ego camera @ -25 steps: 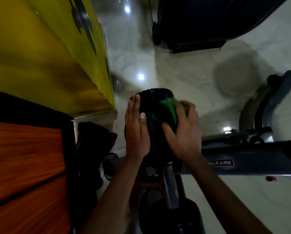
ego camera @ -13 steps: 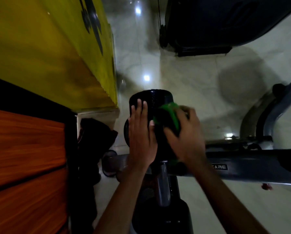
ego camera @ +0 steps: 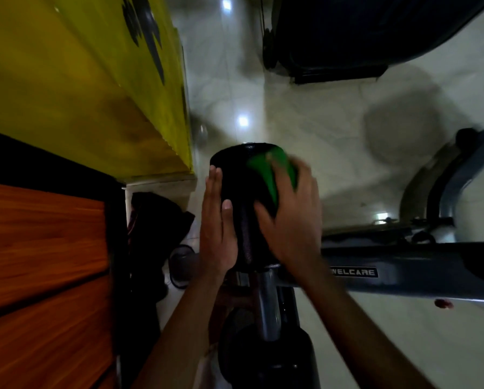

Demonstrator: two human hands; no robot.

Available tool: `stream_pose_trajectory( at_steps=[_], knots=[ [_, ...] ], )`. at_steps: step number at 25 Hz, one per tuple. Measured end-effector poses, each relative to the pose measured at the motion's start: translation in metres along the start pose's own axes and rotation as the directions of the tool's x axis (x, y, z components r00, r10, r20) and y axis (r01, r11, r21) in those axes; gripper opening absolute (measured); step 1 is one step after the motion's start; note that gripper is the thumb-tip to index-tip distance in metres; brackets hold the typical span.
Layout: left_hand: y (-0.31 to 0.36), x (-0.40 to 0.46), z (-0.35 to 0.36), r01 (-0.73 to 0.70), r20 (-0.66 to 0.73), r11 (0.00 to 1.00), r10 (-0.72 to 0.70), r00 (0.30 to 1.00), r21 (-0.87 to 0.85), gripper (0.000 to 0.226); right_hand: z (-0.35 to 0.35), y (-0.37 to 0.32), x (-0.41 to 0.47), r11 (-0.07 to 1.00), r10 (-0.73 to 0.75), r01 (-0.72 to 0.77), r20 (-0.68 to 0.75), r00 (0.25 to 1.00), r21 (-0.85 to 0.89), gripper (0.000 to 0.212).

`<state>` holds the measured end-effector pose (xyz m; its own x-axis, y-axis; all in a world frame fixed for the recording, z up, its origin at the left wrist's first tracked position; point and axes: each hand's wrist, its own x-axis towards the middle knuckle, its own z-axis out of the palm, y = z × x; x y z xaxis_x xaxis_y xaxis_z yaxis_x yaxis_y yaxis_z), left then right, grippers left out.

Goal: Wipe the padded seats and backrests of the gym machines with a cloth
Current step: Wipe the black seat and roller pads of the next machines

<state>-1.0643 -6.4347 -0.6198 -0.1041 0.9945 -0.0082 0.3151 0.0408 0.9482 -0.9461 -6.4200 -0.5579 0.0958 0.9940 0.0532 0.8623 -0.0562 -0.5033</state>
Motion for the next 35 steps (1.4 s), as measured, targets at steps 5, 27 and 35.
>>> stream_pose_trajectory(
  at_steps=[5,27,35],
  knots=[
    [-0.008,0.0,-0.004,0.008,0.03,1.0,-0.008,1.0,-0.013,0.052,-0.017,0.014,-0.089,0.992,0.041,-0.051,0.083,0.996,0.112,0.073],
    [0.007,0.002,0.001,-0.051,0.027,0.997,0.05,0.998,0.06,0.05,-0.007,0.012,-0.04,0.989,0.036,-0.041,0.038,0.999,0.142,0.072],
    [-0.003,-0.002,-0.01,0.037,-0.05,0.998,-0.034,0.998,0.049,0.052,-0.021,0.009,-0.061,0.978,0.011,-0.03,0.09,0.996,0.209,0.068]
  ],
)
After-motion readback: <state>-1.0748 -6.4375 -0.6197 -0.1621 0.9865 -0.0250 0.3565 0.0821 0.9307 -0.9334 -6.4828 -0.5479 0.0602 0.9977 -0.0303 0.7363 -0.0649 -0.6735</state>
